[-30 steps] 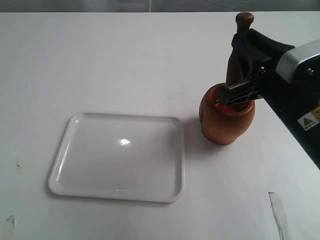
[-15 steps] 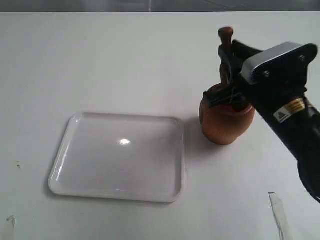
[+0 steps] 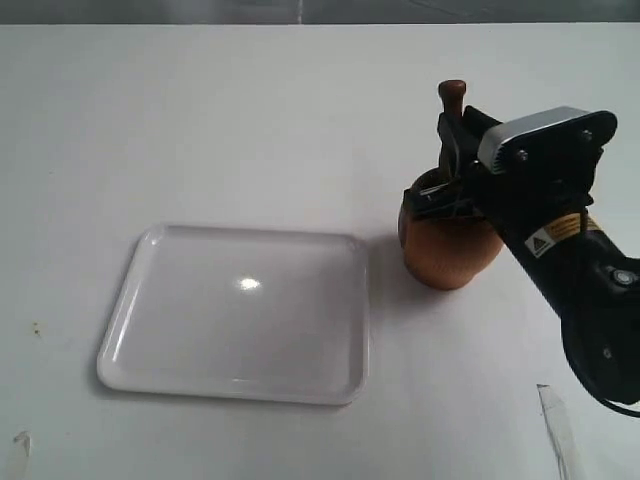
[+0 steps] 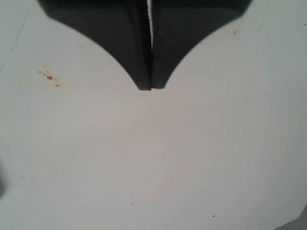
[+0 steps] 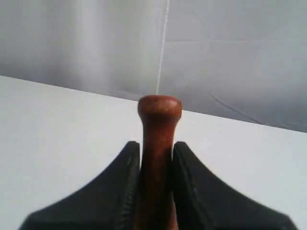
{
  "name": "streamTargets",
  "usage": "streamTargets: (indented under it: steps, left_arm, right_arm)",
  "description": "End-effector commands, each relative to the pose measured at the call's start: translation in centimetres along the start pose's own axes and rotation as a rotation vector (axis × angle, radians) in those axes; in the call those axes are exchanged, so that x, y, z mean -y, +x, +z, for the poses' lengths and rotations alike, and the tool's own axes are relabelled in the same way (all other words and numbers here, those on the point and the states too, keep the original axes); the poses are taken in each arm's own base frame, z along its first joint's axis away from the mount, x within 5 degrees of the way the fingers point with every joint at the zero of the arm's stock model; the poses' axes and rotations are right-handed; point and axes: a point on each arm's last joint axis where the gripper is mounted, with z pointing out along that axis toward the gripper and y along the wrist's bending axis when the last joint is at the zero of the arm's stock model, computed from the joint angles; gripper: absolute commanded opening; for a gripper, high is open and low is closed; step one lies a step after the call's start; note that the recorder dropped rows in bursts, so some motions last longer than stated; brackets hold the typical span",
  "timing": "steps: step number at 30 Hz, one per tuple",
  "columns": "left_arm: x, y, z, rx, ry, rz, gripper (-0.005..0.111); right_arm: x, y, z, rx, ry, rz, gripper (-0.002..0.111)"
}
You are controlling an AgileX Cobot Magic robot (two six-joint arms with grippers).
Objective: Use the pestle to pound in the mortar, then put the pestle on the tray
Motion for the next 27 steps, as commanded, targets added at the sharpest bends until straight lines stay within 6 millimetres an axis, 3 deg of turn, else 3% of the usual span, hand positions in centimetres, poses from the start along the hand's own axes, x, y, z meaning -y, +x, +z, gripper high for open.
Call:
streamTargets:
  steps: [1, 3, 7, 10, 17, 20, 23, 27]
  left_arm:
    - [0.1, 0.0, 0.0, 0.007, 0.008, -0.012, 0.0]
    - [0.1, 0.0, 0.0, 0.007, 0.008, -0.012, 0.0]
    - [0.1, 0.0, 0.0, 0.007, 0.008, -0.012, 0.0]
    - [0.1, 0.0, 0.0, 0.007, 0.008, -0.012, 0.0]
    - [0.1, 0.0, 0.0, 0.007, 0.008, -0.012, 0.0]
    - [0.1, 0.0, 0.0, 0.007, 0.008, -0.012, 0.0]
    - [0.1, 0.0, 0.0, 0.007, 0.008, -0.012, 0.0]
    - [0.1, 0.0, 0.0, 0.007, 0.008, -0.012, 0.0]
  right_arm:
    - [0.3, -1.9, -0.4, 0.045, 0.004, -0.041, 0.0]
    - [0.6, -5.5, -1.6, 0.191, -0.009, -0.024, 0.0]
    - [1.1, -8.0, -2.9, 0.301, 0.001, 0.006, 0.0]
    - [1.0, -7.4, -2.8, 0.277, -0.009, 0.028, 0.0]
    - [0.2, -0.3, -1.4, -0.021, -0.04, 0.005, 0.0]
    - [-0.1, 1.2, -0.7, -0.081, -0.045, -0.015, 0.0]
    - [-0.2, 0.6, -0.4, -0.052, -0.048, -0.026, 0.0]
    - [0.0, -3.6, -1.2, 0.12, -0.059, -0.022, 0.0]
